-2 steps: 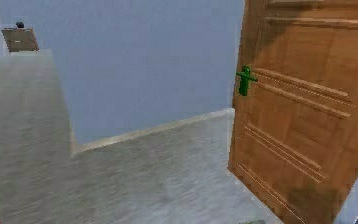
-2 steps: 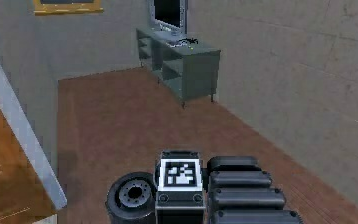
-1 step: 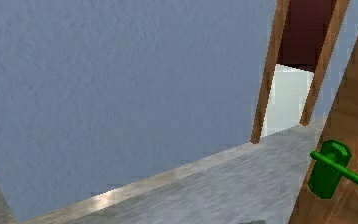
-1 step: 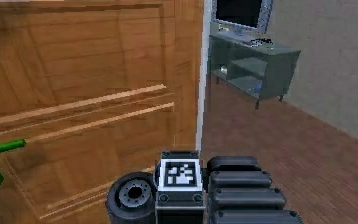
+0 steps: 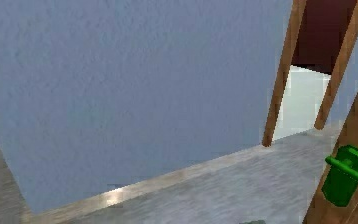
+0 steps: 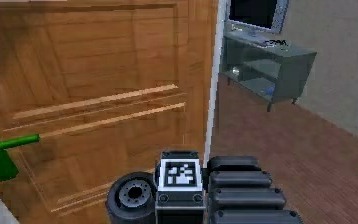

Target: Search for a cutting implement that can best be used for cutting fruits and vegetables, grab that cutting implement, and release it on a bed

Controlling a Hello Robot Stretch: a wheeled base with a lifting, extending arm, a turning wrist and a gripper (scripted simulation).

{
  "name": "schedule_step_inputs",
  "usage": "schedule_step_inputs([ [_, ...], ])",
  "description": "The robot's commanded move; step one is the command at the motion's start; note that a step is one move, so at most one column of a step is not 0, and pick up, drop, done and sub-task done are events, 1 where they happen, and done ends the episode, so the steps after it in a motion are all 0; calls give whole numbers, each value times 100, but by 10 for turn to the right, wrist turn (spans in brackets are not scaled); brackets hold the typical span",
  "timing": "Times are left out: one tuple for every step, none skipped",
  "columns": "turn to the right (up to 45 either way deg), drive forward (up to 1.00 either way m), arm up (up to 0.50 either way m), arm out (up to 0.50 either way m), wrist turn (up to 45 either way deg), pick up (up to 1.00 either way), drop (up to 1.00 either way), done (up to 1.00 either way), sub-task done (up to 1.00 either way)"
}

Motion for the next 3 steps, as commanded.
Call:
schedule_step_inputs([
  [0,90,0,0,0,0,0,0,0],
  [450,0,0,0,0,0,0,0,0],
  [120,0,0,0,0,0,0,0,0],
])
